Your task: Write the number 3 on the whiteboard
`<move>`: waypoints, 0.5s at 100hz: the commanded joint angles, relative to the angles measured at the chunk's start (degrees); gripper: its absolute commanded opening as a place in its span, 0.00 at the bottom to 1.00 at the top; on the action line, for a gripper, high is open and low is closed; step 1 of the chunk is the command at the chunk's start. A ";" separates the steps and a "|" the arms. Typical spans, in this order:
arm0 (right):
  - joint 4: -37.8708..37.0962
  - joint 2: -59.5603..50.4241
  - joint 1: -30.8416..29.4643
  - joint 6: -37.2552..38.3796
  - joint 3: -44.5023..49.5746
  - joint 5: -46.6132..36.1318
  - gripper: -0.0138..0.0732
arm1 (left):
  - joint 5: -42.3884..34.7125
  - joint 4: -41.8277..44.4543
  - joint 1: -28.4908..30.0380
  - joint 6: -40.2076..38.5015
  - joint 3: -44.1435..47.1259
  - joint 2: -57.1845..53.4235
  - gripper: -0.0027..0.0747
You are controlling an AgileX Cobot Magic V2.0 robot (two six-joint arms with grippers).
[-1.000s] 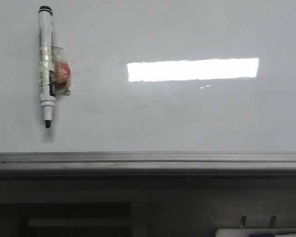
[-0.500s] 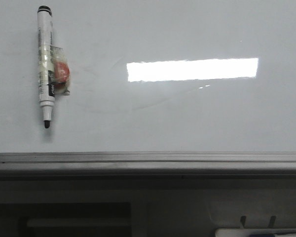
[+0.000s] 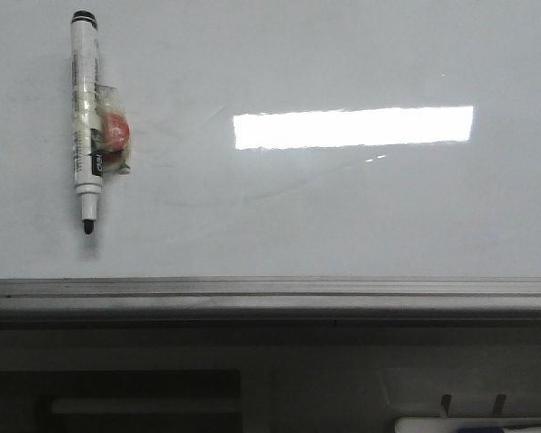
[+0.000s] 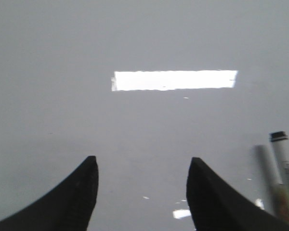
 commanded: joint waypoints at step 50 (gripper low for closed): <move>-0.14 1.04 -0.48 -0.09 -2.17 -4.55 0.11 | -20.70 -15.72 -27.88 -0.21 -1.90 25.91 0.66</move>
